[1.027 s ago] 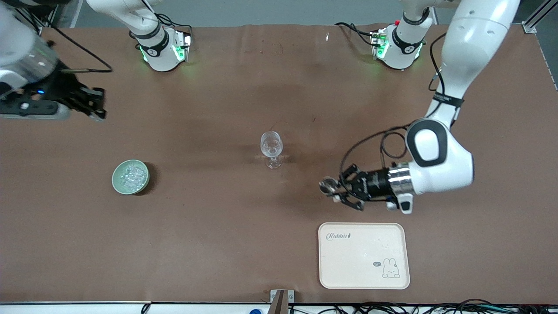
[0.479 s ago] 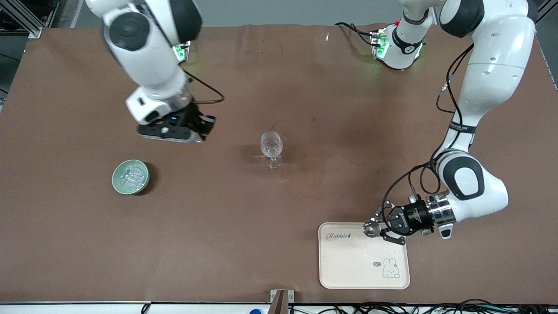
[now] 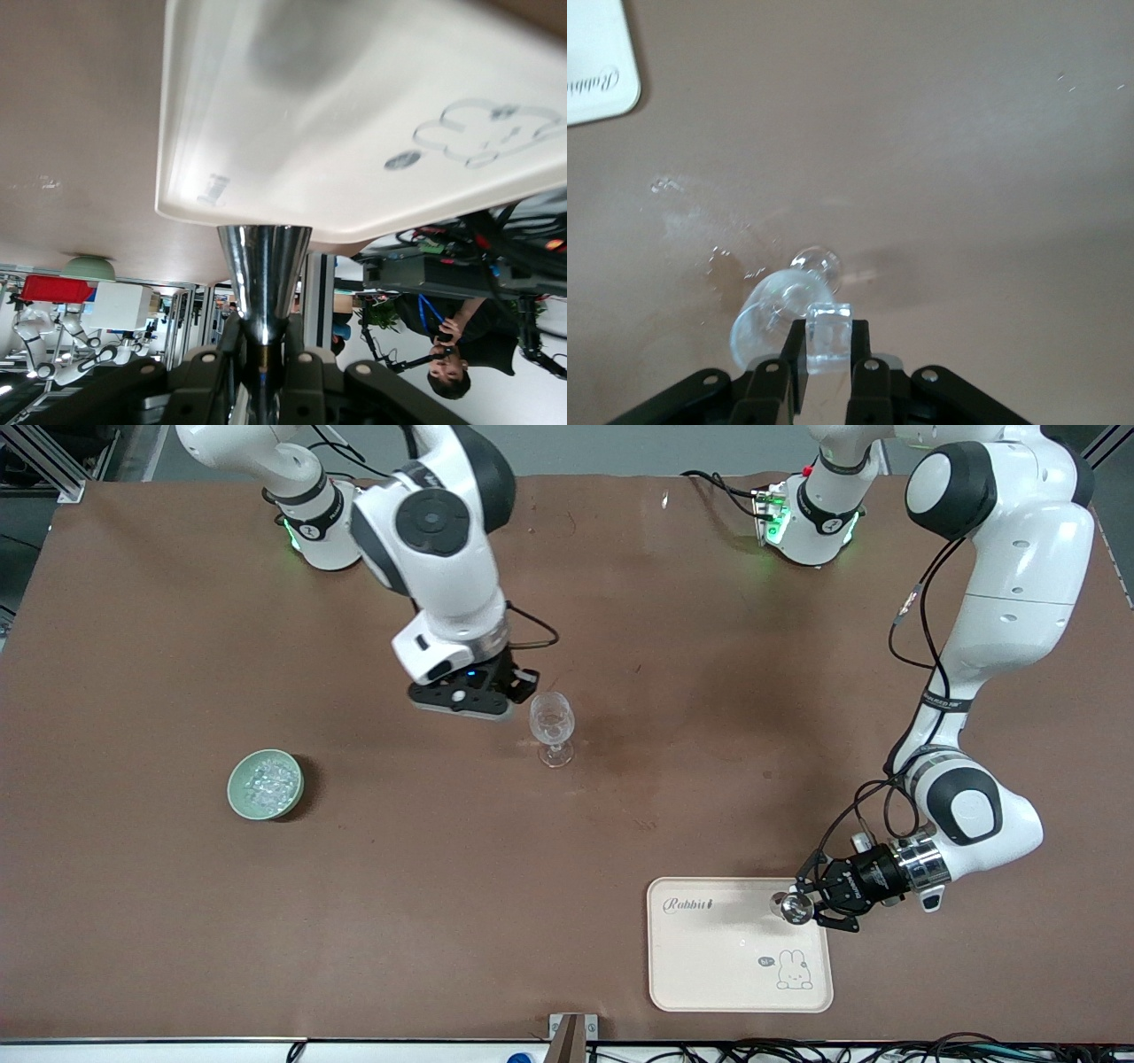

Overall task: Pour wine and add ice with both arms
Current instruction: 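Set the jigger on the tray while the right gripper drops the ice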

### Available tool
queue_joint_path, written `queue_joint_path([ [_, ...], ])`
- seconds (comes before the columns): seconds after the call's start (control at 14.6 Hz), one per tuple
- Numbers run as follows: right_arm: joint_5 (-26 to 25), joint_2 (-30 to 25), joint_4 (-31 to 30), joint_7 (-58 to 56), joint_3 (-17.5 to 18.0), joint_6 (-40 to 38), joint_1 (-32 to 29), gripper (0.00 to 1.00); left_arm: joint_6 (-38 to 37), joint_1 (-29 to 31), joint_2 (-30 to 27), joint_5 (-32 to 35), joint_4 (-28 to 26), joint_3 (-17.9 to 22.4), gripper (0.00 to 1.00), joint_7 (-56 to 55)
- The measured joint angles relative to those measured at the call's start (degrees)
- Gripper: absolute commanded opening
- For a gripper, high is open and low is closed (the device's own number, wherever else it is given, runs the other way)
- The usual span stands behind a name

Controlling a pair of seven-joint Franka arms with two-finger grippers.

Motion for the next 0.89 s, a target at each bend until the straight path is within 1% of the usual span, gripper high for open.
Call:
queue_joint_path([
  [0.27, 0.0, 3.3, 0.8, 1.1, 0.0, 2.8, 4.1, 0.05, 0.0, 0.5, 2.9, -2.9, 0.1, 0.0, 0.01, 6.3],
  [0.41, 0.0, 4.2, 0.9, 1.3, -0.1, 3.1, 5.4, 0.08, 0.0, 0.6, 4.0, -3.6, 0.2, 0.0, 0.01, 7.9],
  [0.68, 0.0, 4.9, 1.0, 1.2, -0.5, 5.2, 5.5, 0.13, -0.1, 0.6, 5.2, -6.0, 0.4, 0.0, 0.02, 11.5],
  [0.89, -0.1, 5.1, 1.0, 1.1, -0.9, 5.9, 5.5, 0.15, -0.1, 0.6, 5.3, -6.6, 0.5, 0.0, 0.04, 12.2],
])
